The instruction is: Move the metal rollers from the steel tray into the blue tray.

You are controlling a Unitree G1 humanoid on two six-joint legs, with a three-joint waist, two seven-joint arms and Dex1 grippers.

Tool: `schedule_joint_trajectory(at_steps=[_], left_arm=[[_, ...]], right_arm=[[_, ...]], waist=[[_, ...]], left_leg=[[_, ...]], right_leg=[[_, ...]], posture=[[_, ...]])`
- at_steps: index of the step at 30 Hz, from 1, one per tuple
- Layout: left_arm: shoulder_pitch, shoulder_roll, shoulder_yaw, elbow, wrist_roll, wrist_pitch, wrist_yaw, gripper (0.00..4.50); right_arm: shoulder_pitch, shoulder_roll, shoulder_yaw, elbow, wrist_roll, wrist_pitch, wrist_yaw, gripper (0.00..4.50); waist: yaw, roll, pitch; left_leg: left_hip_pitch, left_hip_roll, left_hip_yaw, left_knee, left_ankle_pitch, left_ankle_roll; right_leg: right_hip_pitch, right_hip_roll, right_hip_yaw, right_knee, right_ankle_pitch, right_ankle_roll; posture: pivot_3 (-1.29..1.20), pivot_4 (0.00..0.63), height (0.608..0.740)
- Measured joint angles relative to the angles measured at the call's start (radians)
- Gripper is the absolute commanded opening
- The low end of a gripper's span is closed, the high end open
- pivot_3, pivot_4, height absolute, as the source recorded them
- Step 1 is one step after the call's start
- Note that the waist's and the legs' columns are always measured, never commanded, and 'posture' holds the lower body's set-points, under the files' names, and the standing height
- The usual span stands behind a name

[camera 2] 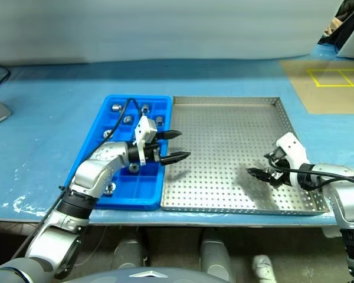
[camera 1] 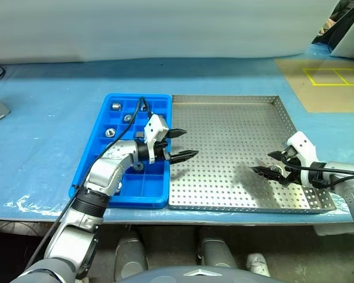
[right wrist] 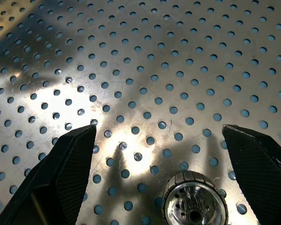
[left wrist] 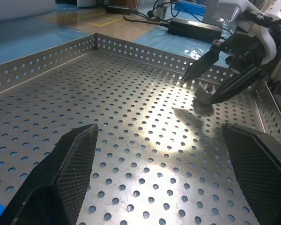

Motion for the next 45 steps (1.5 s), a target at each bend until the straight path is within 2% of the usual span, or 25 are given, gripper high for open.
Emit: schedule_joint_trajectory(at_steps=[5,8,10,13,15,17,20,23,26,29,34,37,39,45], left_arm=[[0.006,0.013,0.002,0.013,0.010,-0.007,-0.010,4.44],[0.006,0.016,0.002,0.012,0.014,-0.007,-0.012,4.50],[0.008,0.026,0.005,0.011,0.018,-0.007,-0.012,4.50],[0.009,0.044,0.017,0.009,0.024,-0.008,-0.010,4.50],[0.008,0.045,0.040,-0.002,0.020,-0.006,0.008,4.50],[0.012,0.053,0.072,-0.040,0.002,0.002,0.030,4.50],[0.075,0.119,0.171,-0.137,-0.023,0.028,0.071,4.50],[0.154,0.171,0.256,-0.189,-0.040,0.061,0.113,4.50],[0.238,0.206,0.323,-0.272,-0.056,0.100,0.159,4.50],[0.255,0.199,0.335,-0.331,-0.071,0.124,0.192,4.50],[0.145,0.103,0.204,-0.291,-0.061,0.121,0.190,4.50],[0.072,0.067,0.153,-0.207,-0.055,0.099,0.153,4.50],[0.018,0.036,0.123,-0.132,-0.046,0.070,0.118,4.50],[-0.066,-0.024,0.073,0.026,-0.030,0.001,0.030,4.50]], right_arm=[[0.056,-0.002,0.000,0.076,-0.027,-0.051,-0.001,4.50],[0.071,-0.016,0.000,0.087,-0.033,-0.078,0.013,3.91],[0.069,-0.012,0.000,0.087,-0.029,-0.080,0.017,3.25],[-0.046,0.087,0.006,0.086,0.025,-0.026,-0.008,2.22],[-0.238,0.210,0.038,0.086,0.079,0.034,-0.038,2.22],[-0.394,0.300,0.074,0.070,0.150,0.087,-0.042,2.22],[-0.574,0.398,0.193,0.047,0.206,0.113,0.013,2.22],[-0.599,0.429,0.320,0.082,0.180,0.088,0.066,2.22],[-0.611,0.421,0.437,0.215,0.055,-0.033,0.082,2.22],[-0.612,0.385,0.454,0.324,-0.024,-0.124,0.092,2.77],[-0.584,0.247,0.391,0.331,-0.046,-0.156,0.125,4.47],[-0.489,0.154,0.307,0.292,-0.046,-0.142,0.113,4.47],[-0.362,0.087,0.227,0.211,-0.035,-0.106,0.099,4.47],[-0.098,0.008,0.035,0.013,0.017,-0.003,0.051,4.47]], waist=[[0.002,0.000,0.000],[0.003,0.000,0.000],[0.003,0.000,0.000],[-0.017,0.000,0.000],[-0.035,0.000,0.000],[-0.032,0.001,0.000],[-0.001,0.002,-0.002],[0.042,0.002,-0.002],[0.092,0.001,-0.001],[0.125,0.001,-0.001],[0.132,0.001,-0.001],[0.105,0.001,-0.001],[0.089,0.001,-0.001],[0.012,0.001,-0.001]], left_leg=[[-0.001,0.000,0.001,0.000,-0.001,0.001],[-0.001,0.000,0.001,0.000,-0.001,0.002],[-0.001,0.000,0.001,0.000,-0.001,0.001],[0.000,0.000,0.001,0.001,-0.001,0.001],[0.000,0.000,0.001,0.001,0.000,0.000],[0.000,0.001,-0.002,-0.001,0.002,-0.004],[0.002,0.004,-0.005,-0.008,0.004,-0.006],[0.000,0.001,-0.004,-0.011,0.003,-0.006],[-0.005,-0.001,-0.004,-0.010,0.003,-0.006],[-0.008,-0.002,-0.005,-0.009,0.002,-0.005],[-0.003,-0.001,-0.004,-0.005,0.002,-0.005],[0.002,0.000,-0.004,-0.005,0.002,-0.005],[0.002,0.000,-0.004,-0.006,0.002,-0.005],[0.002,0.000,-0.001,-0.006,0.000,-0.002]], right_leg=[[0.000,-0.001,0.000,-0.002,0.003,-0.004],[0.000,-0.001,-0.001,-0.002,0.002,-0.004],[0.001,-0.001,-0.001,-0.002,0.001,-0.001],[-0.002,-0.001,-0.001,0.000,0.000,0.001],[-0.006,0.000,0.000,0.003,0.001,-0.001],[-0.008,0.001,-0.002,0.004,0.003,-0.003],[-0.005,0.001,-0.007,0.003,0.007,-0.011],[-0.004,0.000,-0.009,0.000,0.003,-0.011],[-0.004,-0.003,-0.011,-0.001,0.002,-0.012],[-0.005,-0.005,-0.012,-0.002,0.002,-0.012],[-0.002,-0.004,-0.009,0.001,0.002,-0.010],[0.000,-0.002,-0.006,0.002,0.002,-0.010],[-0.001,-0.002,-0.004,0.001,0.002,-0.009],[-0.003,0.000,-0.002,0.000,0.002,-0.008]], posture=[[-0.28,0.150,0.740],[-0.26,0.150,0.740],[-0.24,0.150,0.740],[-0.16,0.150,0.740],[-0.11,0.150,0.740],[-0.07,0.150,0.740],[0.02,0.150,0.740],[0.11,0.150,0.740],[0.12,0.150,0.740],[0.07,0.150,0.740],[-0.09,0.150,0.740],[-0.15,0.150,0.740],[-0.22,0.150,0.740],[-0.33,0.150,0.740]])
